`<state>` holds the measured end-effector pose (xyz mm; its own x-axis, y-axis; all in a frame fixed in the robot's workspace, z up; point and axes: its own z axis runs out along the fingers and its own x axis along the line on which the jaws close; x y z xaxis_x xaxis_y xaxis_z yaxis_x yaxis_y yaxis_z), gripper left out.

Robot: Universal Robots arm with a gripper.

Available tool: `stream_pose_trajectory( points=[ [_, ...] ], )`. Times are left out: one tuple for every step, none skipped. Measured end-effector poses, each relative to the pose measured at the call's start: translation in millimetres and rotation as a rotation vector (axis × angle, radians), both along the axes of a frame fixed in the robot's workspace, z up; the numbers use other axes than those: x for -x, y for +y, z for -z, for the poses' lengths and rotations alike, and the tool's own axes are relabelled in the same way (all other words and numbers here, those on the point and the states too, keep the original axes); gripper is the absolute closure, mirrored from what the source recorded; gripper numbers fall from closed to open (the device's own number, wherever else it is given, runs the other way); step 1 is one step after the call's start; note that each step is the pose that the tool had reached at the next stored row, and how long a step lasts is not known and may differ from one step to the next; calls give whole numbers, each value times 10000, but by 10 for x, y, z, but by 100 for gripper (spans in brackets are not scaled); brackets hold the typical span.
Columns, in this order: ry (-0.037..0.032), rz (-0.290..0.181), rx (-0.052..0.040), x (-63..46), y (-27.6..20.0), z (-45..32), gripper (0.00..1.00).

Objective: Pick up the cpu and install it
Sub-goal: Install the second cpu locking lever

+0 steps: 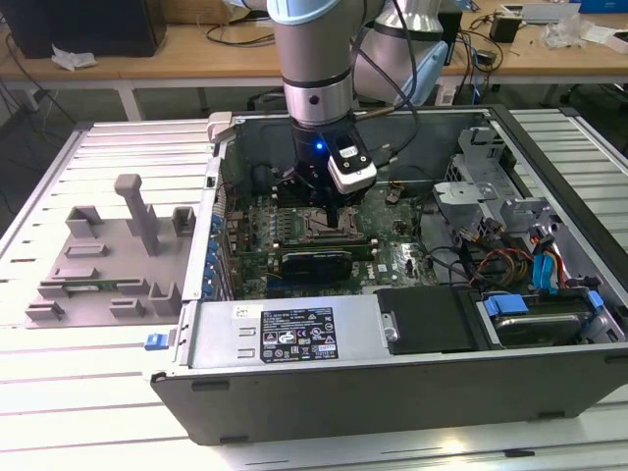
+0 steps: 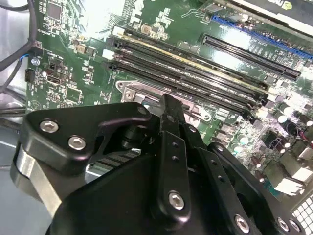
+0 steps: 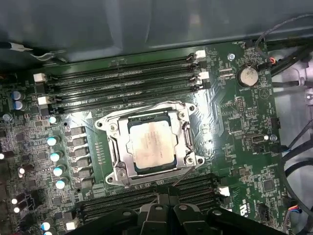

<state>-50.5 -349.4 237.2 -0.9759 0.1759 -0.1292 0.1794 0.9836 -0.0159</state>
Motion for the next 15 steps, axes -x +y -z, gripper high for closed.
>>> stream_pose_trajectory(
  points=[
    [70,0,3,1,-1,-1,89],
    [87,0,1,1,-1,-1,89],
    [107,0,0,0,0,0,89],
    [112,-93,-1,0,-7,3,89],
    [115,-188,1,0,-10,3,89],
    [116,-264,1,0,-13,5,89],
    [119,-355,1,0,-15,7,89],
    [122,-430,2,0,-17,8,89],
    [125,-515,2,0,-20,11,89],
    [129,-607,2,0,-22,14,89],
    [133,-700,2,0,-23,17,89],
    [139,-809,3,0,-24,20,89],
    [145,-926,5,0,-25,22,89],
    [150,-1047,6,0,-26,25,89],
    [154,-1166,6,0,-26,27,89]
  ],
)
